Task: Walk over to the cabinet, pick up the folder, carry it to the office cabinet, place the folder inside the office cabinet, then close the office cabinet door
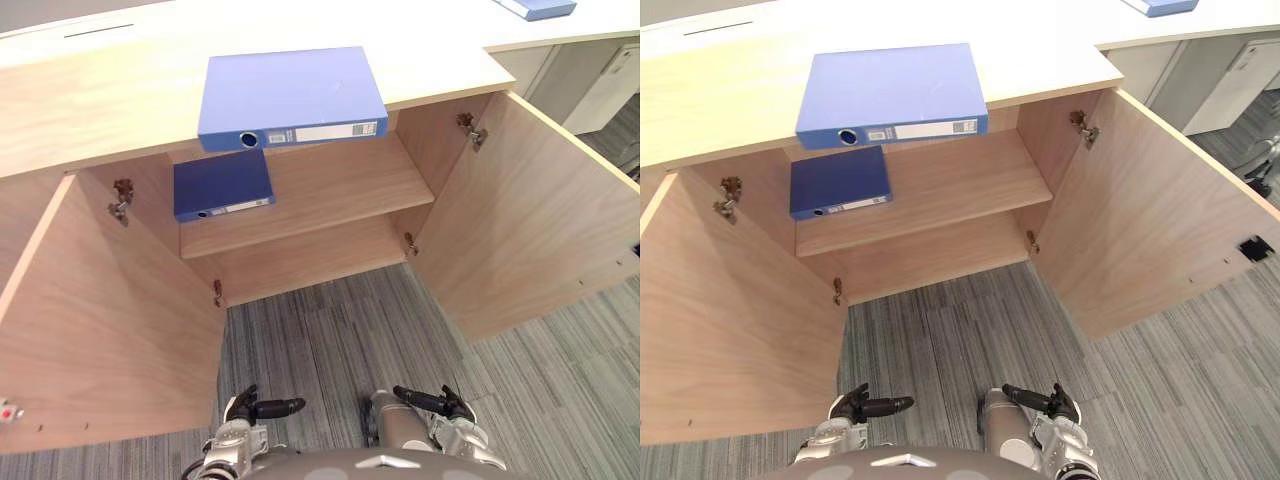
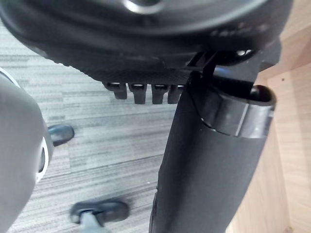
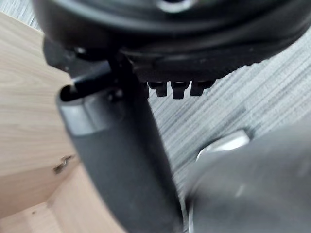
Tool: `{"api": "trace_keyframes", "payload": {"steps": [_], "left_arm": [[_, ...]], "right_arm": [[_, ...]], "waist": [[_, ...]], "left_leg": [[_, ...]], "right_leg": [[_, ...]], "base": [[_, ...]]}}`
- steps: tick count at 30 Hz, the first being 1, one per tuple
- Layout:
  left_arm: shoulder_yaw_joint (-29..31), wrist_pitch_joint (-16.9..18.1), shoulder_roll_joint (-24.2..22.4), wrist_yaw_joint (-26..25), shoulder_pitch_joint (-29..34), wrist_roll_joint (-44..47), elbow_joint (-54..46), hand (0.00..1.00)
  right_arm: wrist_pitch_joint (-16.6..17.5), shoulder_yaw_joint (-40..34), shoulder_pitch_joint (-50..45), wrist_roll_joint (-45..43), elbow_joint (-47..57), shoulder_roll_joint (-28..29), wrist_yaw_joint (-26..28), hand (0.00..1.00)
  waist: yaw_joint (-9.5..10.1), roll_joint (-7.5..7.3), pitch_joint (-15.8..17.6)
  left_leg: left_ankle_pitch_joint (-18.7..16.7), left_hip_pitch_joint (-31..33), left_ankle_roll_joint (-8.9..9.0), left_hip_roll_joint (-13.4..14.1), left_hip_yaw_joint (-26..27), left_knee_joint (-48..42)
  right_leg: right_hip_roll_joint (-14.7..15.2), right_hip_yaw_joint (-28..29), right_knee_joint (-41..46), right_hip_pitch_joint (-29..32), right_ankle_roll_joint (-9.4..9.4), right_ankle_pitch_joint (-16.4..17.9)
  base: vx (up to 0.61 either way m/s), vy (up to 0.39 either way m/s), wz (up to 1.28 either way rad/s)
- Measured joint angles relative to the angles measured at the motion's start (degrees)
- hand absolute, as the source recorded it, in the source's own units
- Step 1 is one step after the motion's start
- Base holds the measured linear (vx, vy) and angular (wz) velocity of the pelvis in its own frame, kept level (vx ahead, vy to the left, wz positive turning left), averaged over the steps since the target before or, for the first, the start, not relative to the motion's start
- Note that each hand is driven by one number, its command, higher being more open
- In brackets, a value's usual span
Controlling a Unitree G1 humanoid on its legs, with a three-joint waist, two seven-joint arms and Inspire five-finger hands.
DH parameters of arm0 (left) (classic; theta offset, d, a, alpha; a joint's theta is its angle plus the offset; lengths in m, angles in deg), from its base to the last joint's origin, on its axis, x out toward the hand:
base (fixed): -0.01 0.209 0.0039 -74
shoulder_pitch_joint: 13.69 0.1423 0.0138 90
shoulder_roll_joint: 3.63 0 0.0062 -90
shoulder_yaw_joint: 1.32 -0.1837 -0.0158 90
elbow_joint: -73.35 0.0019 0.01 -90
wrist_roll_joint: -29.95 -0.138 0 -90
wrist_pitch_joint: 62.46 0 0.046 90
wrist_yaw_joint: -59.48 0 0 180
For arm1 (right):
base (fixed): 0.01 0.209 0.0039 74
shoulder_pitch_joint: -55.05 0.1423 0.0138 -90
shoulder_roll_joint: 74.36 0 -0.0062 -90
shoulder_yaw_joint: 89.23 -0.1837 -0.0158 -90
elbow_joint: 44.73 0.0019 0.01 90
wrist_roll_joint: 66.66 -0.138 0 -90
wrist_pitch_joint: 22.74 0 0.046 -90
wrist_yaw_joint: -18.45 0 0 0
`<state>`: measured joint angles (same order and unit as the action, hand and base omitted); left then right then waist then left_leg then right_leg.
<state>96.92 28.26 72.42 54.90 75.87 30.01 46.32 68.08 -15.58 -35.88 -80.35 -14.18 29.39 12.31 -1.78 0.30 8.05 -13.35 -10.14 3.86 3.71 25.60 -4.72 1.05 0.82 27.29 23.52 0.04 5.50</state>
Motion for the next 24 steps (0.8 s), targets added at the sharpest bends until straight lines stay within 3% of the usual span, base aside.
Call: {"api": "trace_keyframes", "payload": {"steps": [2, 4, 6, 7, 9, 10, 13, 15, 16, 17, 18, 21, 24], "left_arm": [[-0.02, 0.02, -0.95, 0.51, -0.6, -0.03, 0.92, 1.0], [0.79, 0.02, -1.63, 0.45, -0.75, -0.11, 0.93, 1.0], [2.25, 0.09, -2.75, 0.42, -0.96, -0.16, 0.27, 1.0], [2.31, 0.14, -3.59, 0.76, -0.89, -0.2, -1.34, 1.0], [2.96, 0.38, -5.01, 0.89, -0.95, -0.29, -3.67, 1.0], [3.28, 0.42, -5.44, 0.95, -0.98, -0.26, -3.85, 1.0], [3.5, 0.39, -5.43, 1.13, -0.97, -0.28, -4.03, 1.0], [3.46, 0.38, -5.44, 1.21, -0.97, -0.56, -4.13, 1.0], [3.45, 0.36, -5.45, 1.23, -0.9, -0.57, -3.98, 1.0], [3.48, 0.32, -5.49, 1.22, -0.87, -0.58, -3.31, 1.0], [4.05, -0.02, -5.8, 1.13, -0.78, -0.6, -2.25, 1.0], [3.96, -0.03, -4.66, 1.06, -0.43, -0.68, -1.89, 1.0], [2.73, -0.02, -3.99, 1.14, 0.1, -0.71, -1.69, 1.0]], "right_arm": [[0.26, -0.38, 0.66, 0.14, -0.29, -0.97, -0.1, 1.0], [0.42, -0.45, 0.62, 0.13, -0.24, -1.09, -0.09, 1.0], [0.17, -0.98, -0.31, 0.0, -0.2, -0.54, -0.21, 1.0], [0.14, 0.02, -1.39, 0.1, 0.56, -0.45, -0.29, 1.0], [0.33, 1.2, -1.52, 0.08, 1.86, -0.49, -0.26, 1.0], [0.35, 1.29, -1.51, 0.06, 2.3, -0.33, -0.2, 1.0], [0.2, 1.25, -1.65, 0.06, 2.44, 0.36, -0.15, 1.0], [0.0, 0.6, -2.21, 0.06, 2.44, 0.43, -0.16, 1.0], [-0.07, 0.3, -2.34, 0.06, 2.4, 0.32, -0.17, 1.0], [-0.12, -0.64, -2.53, 0.07, 2.37, 0.11, -0.21, 1.0], [-0.23, -1.21, -2.96, 0.07, 2.17, 0.03, -0.2, 1.0], [-0.25, -2.79, -3.11, 0.07, 0.42, 0.64, -0.12, 1.0], [-0.19, -2.79, -3.13, 0.11, -0.89, 0.57, -0.11, 1.0]], "waist": [[0.26, 1.73, 0.57], [0.18, 2.01, 0.71], [-0.05, 2.09, 1.02], [-0.09, 1.38, 1.3], [0.43, 1.41, 1.19], [0.46, 1.33, 1.2], [0.62, 1.46, 1.12], [0.98, 1.18, 0.8], [1.03, 1.44, 0.53], [1.04, 2.47, -0.12], [1.01, 2.73, -0.82], [0.99, 1.28, -1.55], [0.98, 0.84, -2.25]], "left_leg": [[2.41, -0.62, -0.12, 0.5, -2.89, 0.76], [4.54, -1.58, 0.48, 1.05, -4.02, -0.09], [5.44, -0.9, 1.17, 3.42, -5.19, -6.72], [5.3, 3.83, 1.45, 6.67, -6.41, -20.84], [2.75, 12.54, 1.87, 11.25, -5.56, -38.48], [1.61, 14.1, 1.39, 11.79, -4.58, -39.36], [0.64, 15.28, 0.14, 11.74, -1.97, -32.7], [1.48, 15.07, 0.02, 9.13, -1.26, -21.69], [3.21, 14.81, 0.01, 8.17, -1.28, -18.13], [8.91, 14.09, 0.33, 7.23, -1.49, -12.07], [8.61, 11.98, 1.11, 5.84, -1.61, -8.17], [9.98, 8.58, 0.72, 2.97, -1.36, -2.01], [10.65, 6.64, 0.34, 1.73, -1.43, 0.7]], "right_leg": [[-0.94, -0.54, 1.39, -0.44, -1.63, 1.8], [-0.91, -1.4, 2.81, -1.64, -3.45, 3.8], [-0.92, -3.42, 0.81, -6.23, -4.76, 4.65], [-0.88, -4.08, -2.52, -11.24, -4.49, 5.44], [-1.3, -4.86, -4.47, -14.15, -4.44, 6.46], [-1.29, -4.99, -5.0, -15.22, -4.39, 6.55], [-0.99, -4.68, -6.68, -18.11, -4.2, 6.77], [0.67, -4.18, -6.63, -18.77, -2.95, 7.55], [0.92, -4.06, -6.53, -18.76, -2.56, 7.78], [0.71, -3.92, -6.25, -18.53, -1.66, 8.3], [1.3, -3.63, -6.25, -18.84, -0.9, 8.65], [2.92, -3.46, -8.71, -20.86, 0.67, 8.12], [3.22, -3.51, -11.4, -22.93, 1.62, 7.41]], "base": [[0.47, -0.175, 0.12], [0.44, -0.241, 0.1], [0.22, -0.169, 0.52], [0.19, -0.182, 0.59], [0.18, -0.184, 0.32], [0.11, -0.09, 0.03], [0.09, 0.032, -0.07], [0.08, 0.106, -0.04], [0.1, 0.131, -0.03], [0.15, 0.16, 0.02], [0.16, 0.169, 0.03], [0.13, 0.183, 0.04], [0.08, 0.145, 0.04]]}}
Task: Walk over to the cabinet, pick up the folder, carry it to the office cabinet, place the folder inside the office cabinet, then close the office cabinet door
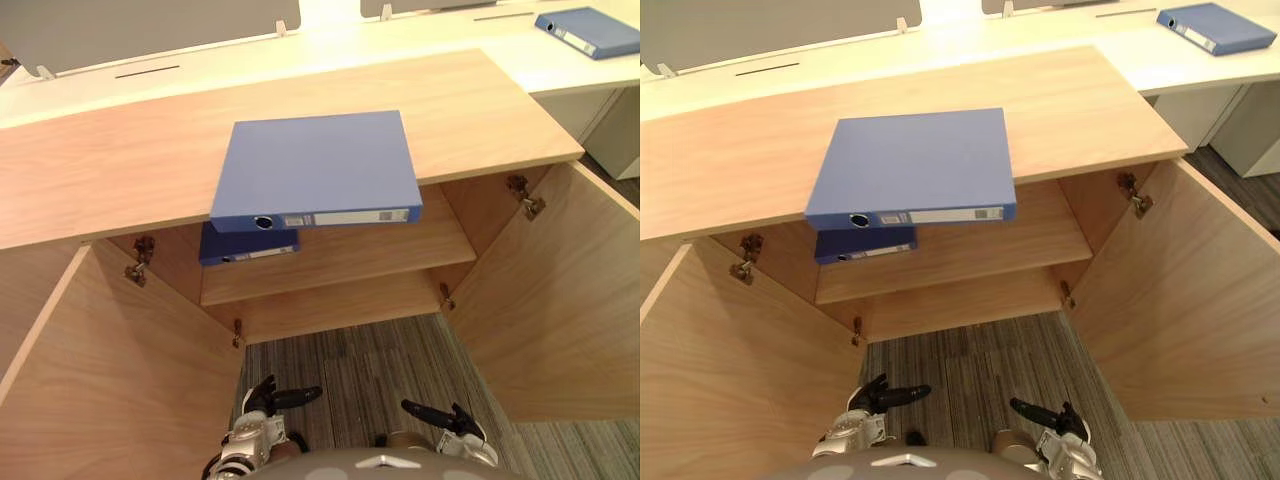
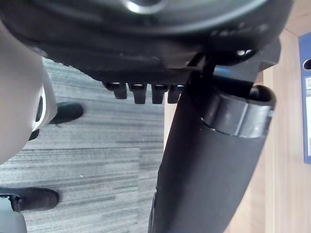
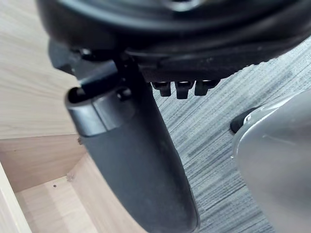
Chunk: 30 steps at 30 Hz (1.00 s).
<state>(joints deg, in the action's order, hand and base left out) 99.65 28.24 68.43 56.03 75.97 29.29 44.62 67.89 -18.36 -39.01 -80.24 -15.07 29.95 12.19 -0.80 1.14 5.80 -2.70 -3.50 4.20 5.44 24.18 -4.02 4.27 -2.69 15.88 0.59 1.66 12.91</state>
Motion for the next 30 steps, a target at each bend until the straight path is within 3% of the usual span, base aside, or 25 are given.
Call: {"api": "trace_keyframes", "payload": {"steps": [11, 16, 23, 30], "left_arm": [[-7.84, 0.08, 2.39, -1.46, 0.48, -0.02, -0.58, 1.0], [-7.77, 0.26, 4.1, -4.0, 4.08, 0.14, -14.18, 1.0], [-4.73, 3.63, 6.77, -8.81, 9.76, 3.32, -37.77, 1.0], [-4.49, 5.14, 7.81, -8.69, 12.79, 5.17, -53.54, 1.0]], "right_arm": [[0.06, 0.06, 0.6, 0.06, -3.07, -1.26, -0.33, 1.0], [0.31, 0.18, 0.27, 0.0, -2.9, -1.59, -1.52, 1.0], [0.86, 2.39, -1.7, -0.04, -0.62, -2.68, -2.02, 1.0], [0.88, 2.39, -1.81, -0.05, 0.98, -2.7, -1.42, 1.0]], "waist": [[-0.22, 0.43, -0.8], [-0.22, 0.42, -0.71], [0.21, 0.94, -0.32], [0.42, 1.15, -0.25]], "left_leg": [[3.38, -2.6, -0.52, -1.25, -4.57, 6.43], [4.02, -2.37, -0.83, -1.55, -7.21, 8.02], [5.12, -2.06, -1.7, -2.72, -8.52, 9.03], [5.31, -2.65, -1.89, -2.93, -10.63, 9.04]], "right_leg": [[-0.87, -1.13, -7.14, -3.88, -0.21, -3.79], [-0.92, -1.89, -7.3, -3.51, 0.07, -4.47], [0.05, -2.37, -7.57, -2.86, 0.66, -5.09], [0.13, -4.22, -8.63, -5.02, 0.7, -5.14]], "base": [[-0.02, 0.015, 0.05], [-0.1, 0.01, 0.1], [-0.1, 0.037, 0.06], [-0.02, 0.005, 0.14]]}}
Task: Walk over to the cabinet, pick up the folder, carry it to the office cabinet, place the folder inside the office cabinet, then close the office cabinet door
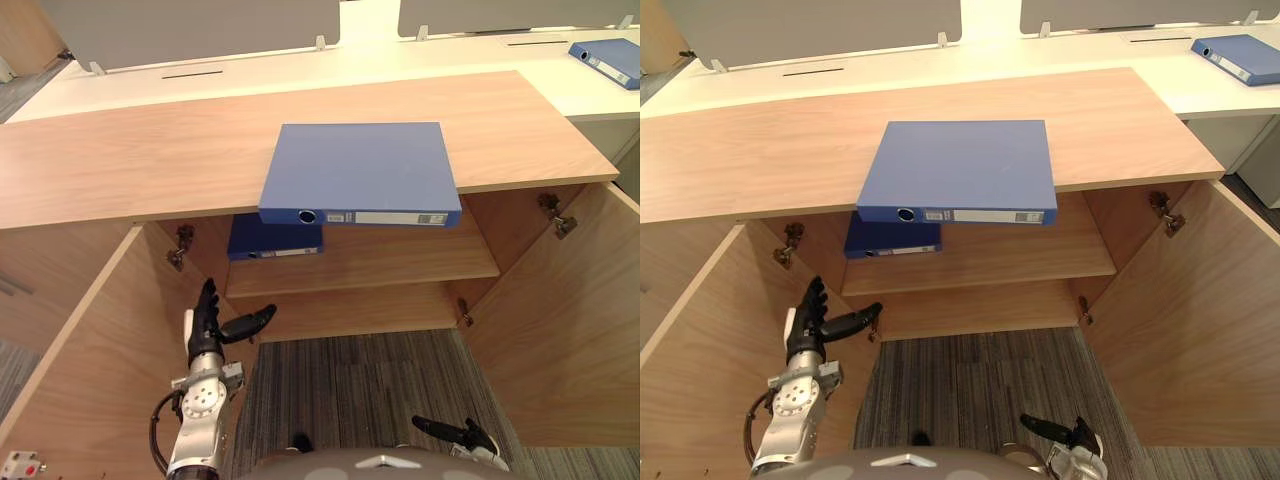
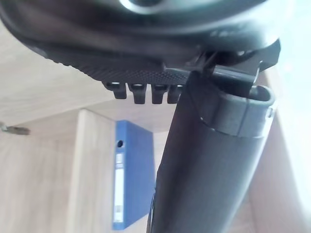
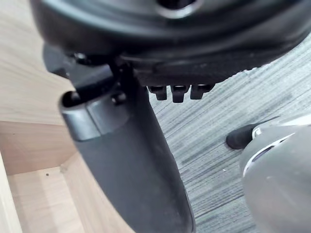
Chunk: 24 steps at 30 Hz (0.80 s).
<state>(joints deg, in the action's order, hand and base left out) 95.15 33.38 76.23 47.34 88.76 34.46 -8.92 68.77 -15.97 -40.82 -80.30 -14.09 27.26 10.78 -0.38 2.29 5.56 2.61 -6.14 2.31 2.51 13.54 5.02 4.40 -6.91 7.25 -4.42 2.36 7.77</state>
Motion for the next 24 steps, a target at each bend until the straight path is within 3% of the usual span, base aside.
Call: {"api": "trace_keyframes", "payload": {"steps": [9, 16, 24], "left_arm": [[-0.02, 5.02, 3.0, -0.16, -0.01, -0.06, -13.64, 1.0], [-0.99, 5.25, 4.04, 0.17, 0.01, -0.66, -21.32, 1.0], [-8.41, 6.9, 7.85, 0.85, -3.79, -4.15, -28.42, 1.0]], "right_arm": [[0.08, 0.11, 0.25, 0.04, 0.01, -0.57, 0.74, 1.0], [0.04, 0.57, -0.56, 0.19, -0.97, -0.81, 1.31, 1.0], [-0.06, 2.83, -1.23, 2.32, -3.42, -2.84, 2.12, 1.0]], "waist": [[0.11, 0.44, -0.24], [0.08, 0.42, -0.37], [-0.04, 1.38, -1.99]], "left_leg": [[-0.04, -1.72, -0.01, 0.16, -0.18, 0.04], [-0.05, -1.77, -0.01, 0.25, -0.04, 0.3], [-0.04, -1.6, 0.02, 0.56, 0.72, 0.3]], "right_leg": [[-0.21, 0.54, -0.32, -1.88, -0.37, -0.23], [-0.35, 1.54, -0.19, -1.72, -0.38, -0.5], [-0.94, 3.66, 0.22, -1.17, -0.42, -0.57]], "base": [[-0.02, -0.003, -0.03], [-0.07, 0.005, -0.04], [-0.02, -0.004, -0.05]]}}
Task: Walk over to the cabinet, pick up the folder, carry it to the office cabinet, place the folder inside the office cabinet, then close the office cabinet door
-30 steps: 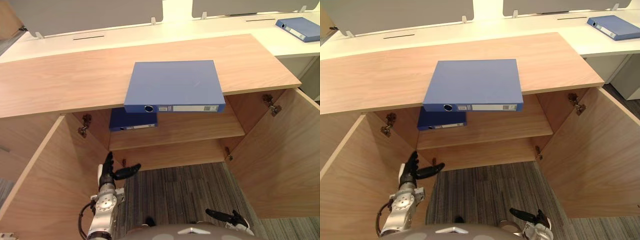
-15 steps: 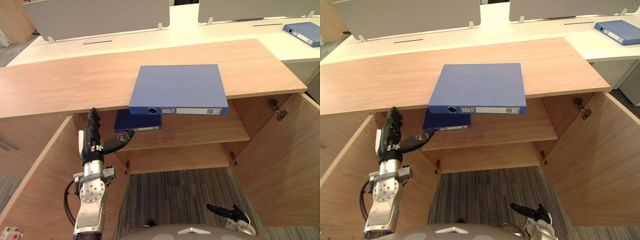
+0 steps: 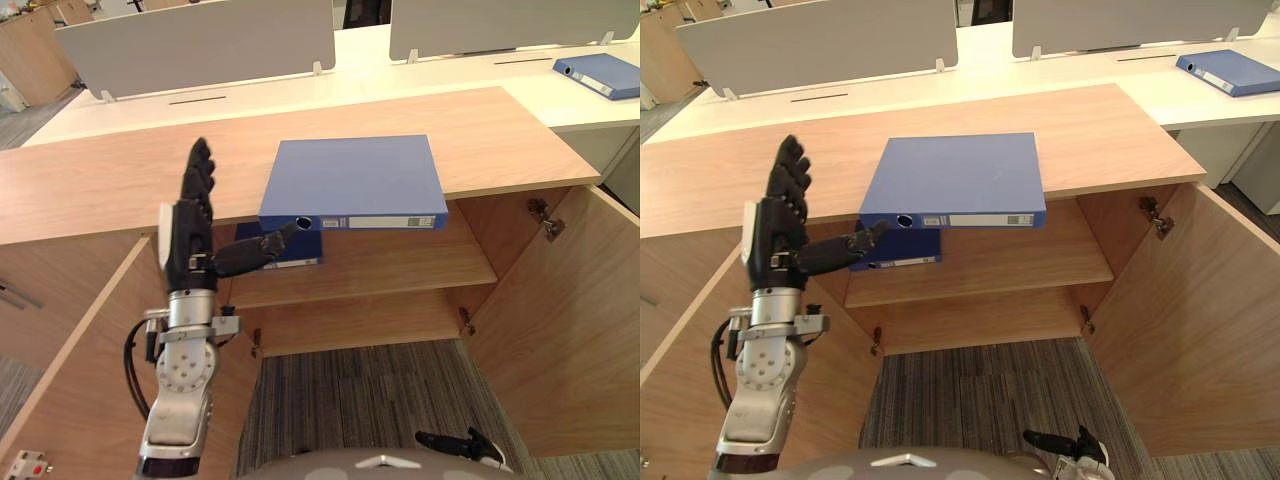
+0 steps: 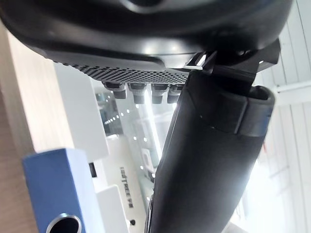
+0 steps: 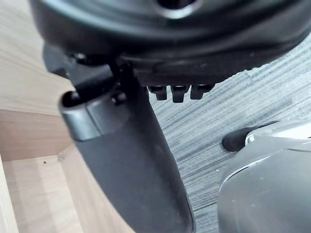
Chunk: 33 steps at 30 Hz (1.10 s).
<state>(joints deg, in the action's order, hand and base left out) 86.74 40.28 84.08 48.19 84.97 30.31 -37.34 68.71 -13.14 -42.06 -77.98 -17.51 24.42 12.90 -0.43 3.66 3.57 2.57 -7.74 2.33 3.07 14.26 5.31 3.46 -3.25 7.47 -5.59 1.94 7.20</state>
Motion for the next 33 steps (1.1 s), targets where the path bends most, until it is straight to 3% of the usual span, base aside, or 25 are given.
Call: {"api": "trace_keyframes", "payload": {"steps": [9, 15, 21, 27, 33], "left_arm": [[-12.46, -0.01, 4.35, 1.88, -8.43, -10.27, 1.2, 1.0], [-19.36, 0.13, 7.97, 2.95, -13.87, -21.84, 6.62, 1.0], [-20.39, -0.2, 8.6, 1.24, -14.42, -31.52, 11.1, 1.0], [-20.43, -2.42, 8.35, -3.92, -14.74, -41.43, 13.15, 1.0], [-20.47, -5.58, 7.88, -5.68, -15.16, -46.64, 17.28, 1.0]], "right_arm": [[0.0, 4.01, -0.04, 0.05, -0.79, -0.73, 0.0, 1.0], [0.0, 4.93, 0.03, 0.0, -1.12, -0.98, -0.17, 1.0], [0.01, 6.13, 0.1, -0.04, -1.13, -1.08, -1.06, 1.0], [0.04, 6.1, 0.25, -0.14, -1.15, 0.22, -1.44, 1.0], [0.07, 6.1, 0.64, -0.38, -1.27, 0.43, -2.08, 1.0]], "waist": [[-0.84, -0.22, -1.26], [-1.61, -0.32, -1.88], [-2.11, -0.74, -1.73], [-2.57, -2.47, -1.14], [-2.94, -2.61, -1.16]], "left_leg": [[0.16, 0.27, 0.24, 0.66, 1.03, 0.01], [0.16, -0.15, 0.25, 0.74, 0.93, 0.05], [0.15, -0.03, 0.26, 0.74, 0.51, 0.08], [0.16, 0.33, 0.29, 0.71, -0.27, 0.06], [0.16, 0.35, 0.29, 0.55, -0.3, 0.07]], "right_leg": [[-0.79, 1.68, 1.03, 1.51, -0.16, -0.06], [-0.99, 1.93, 0.9, 1.7, -0.44, -0.24], [-0.96, 1.5, -0.63, 1.28, -0.5, -0.74], [-0.94, 0.64, -2.7, 0.32, -0.51, -1.69], [-0.76, 0.68, -3.14, 0.21, -0.4, -2.04]], "base": [[-0.04, -0.012, -0.1], [-0.02, -0.001, -0.04], [-0.03, 0.0, 0.03], [-0.01, -0.003, 0.05], [-0.02, 0.002, 0.0]]}}
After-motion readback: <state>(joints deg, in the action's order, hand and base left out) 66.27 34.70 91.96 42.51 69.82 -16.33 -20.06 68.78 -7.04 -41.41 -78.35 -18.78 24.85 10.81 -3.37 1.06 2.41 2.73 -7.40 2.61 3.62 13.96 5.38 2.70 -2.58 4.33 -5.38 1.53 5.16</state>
